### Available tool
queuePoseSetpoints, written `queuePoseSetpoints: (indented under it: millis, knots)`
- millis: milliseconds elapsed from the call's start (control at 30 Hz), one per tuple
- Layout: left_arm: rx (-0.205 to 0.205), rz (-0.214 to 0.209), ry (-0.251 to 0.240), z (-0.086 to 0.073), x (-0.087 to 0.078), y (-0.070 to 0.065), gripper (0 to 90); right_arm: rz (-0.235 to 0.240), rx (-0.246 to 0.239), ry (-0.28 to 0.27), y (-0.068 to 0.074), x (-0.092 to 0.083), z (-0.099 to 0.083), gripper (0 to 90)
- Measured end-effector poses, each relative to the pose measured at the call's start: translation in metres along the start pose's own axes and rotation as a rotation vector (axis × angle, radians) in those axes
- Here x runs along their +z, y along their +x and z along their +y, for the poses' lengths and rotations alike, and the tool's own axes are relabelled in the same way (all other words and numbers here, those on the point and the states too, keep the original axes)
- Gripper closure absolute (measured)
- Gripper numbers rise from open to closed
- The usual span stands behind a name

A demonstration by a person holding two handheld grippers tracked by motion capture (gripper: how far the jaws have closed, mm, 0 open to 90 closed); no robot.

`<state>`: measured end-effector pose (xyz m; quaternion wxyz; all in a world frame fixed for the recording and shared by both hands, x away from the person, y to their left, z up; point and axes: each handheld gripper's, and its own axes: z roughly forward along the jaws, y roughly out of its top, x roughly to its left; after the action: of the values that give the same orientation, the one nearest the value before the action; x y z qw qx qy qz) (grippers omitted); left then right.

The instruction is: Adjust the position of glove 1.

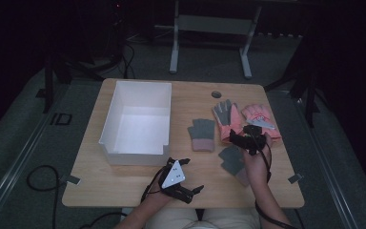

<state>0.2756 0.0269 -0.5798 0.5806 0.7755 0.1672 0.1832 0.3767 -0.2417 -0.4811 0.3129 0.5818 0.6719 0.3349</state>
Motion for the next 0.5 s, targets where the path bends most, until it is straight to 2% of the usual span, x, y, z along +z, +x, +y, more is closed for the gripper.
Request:
queuePoseSetpoints:
  millis: [300, 500]
  knots:
    - [-0.002, -0.008, -0.004, 0.000, 0.000, 0.000, 0.0, 0.026, -0.054, 0.002, 0.039, 0.014, 0.003, 24.1]
    - [-0.002, -0.009, -0.006, 0.000, 0.000, 0.000, 0.0, 0.065, -0.060, 0.013, 0.064, 0.027, 0.004, 25.9]
